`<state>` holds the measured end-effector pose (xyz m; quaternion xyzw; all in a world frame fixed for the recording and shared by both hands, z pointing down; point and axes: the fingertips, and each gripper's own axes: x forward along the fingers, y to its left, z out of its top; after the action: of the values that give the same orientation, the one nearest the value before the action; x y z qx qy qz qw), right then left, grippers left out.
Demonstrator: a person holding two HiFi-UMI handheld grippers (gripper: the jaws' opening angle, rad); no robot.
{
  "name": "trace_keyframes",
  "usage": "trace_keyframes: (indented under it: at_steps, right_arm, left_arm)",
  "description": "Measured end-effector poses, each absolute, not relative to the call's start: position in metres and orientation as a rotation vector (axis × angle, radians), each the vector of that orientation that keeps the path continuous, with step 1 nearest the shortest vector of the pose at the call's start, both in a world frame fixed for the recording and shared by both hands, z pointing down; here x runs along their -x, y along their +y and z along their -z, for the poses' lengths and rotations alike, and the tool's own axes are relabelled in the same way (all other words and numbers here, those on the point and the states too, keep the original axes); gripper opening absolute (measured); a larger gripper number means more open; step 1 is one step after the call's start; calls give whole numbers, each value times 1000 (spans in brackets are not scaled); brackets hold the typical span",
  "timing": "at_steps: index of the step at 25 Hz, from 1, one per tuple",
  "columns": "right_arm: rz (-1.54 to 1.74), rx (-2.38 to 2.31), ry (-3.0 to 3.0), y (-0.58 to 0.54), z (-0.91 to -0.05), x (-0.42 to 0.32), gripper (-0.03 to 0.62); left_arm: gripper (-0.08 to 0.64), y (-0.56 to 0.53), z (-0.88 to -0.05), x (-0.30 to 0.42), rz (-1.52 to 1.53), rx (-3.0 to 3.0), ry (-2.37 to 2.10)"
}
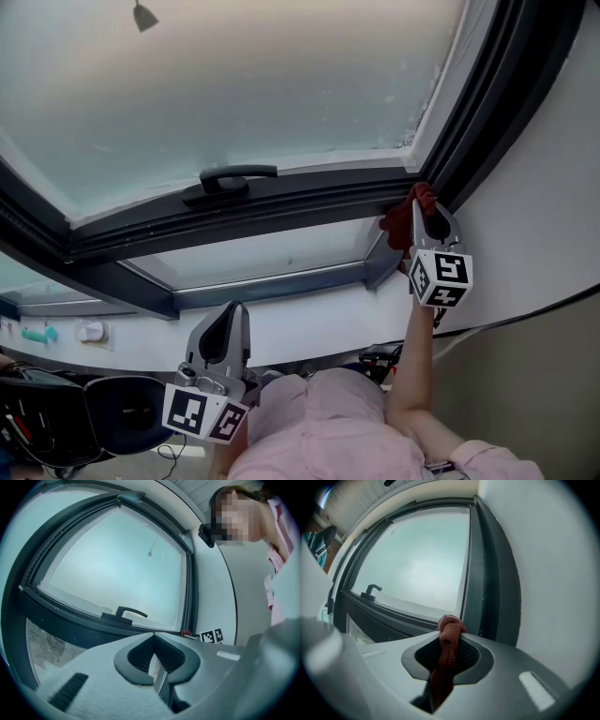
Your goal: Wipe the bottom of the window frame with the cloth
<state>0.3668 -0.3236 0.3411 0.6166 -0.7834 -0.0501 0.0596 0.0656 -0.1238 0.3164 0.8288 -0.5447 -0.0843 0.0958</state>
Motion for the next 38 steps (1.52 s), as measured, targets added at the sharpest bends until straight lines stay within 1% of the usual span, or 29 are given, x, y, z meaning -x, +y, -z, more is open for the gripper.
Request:
trace_keyframes:
  at_steps: [8, 13, 15, 18, 21, 26, 38]
  right_arm:
    - [171, -1909, -2271, -323, -342, -373, 58]
    - [186, -1942, -2080, -317, -339, -374, 58]
    - [235, -1935, -2034, -311, -334, -360, 58]
    - [304, -1880, -2130, -300, -322, -312, 58]
    - [348, -1751, -2282, -285, -314, -245, 58]
    - [336, -1512, -2424, -262, -334, -138, 58]
    - [213, -1185, -2560, -232, -387, 14, 58]
  left_arm:
    - [0, -122, -312, -53, 265, -2460, -1601]
    - [0, -111, -310, -27, 283, -2450, -1590]
    - [0, -107, -310, -13, 289, -2445, -1596]
    - [0, -98, -308, 7, 293, -2436, -1624]
    - [0, -90, -302, 25, 293, -2440, -1649]
    - [0, -79, -298, 58, 287, -2449, -1648]
    - [0, -54, -309, 133, 274, -2394, -1696]
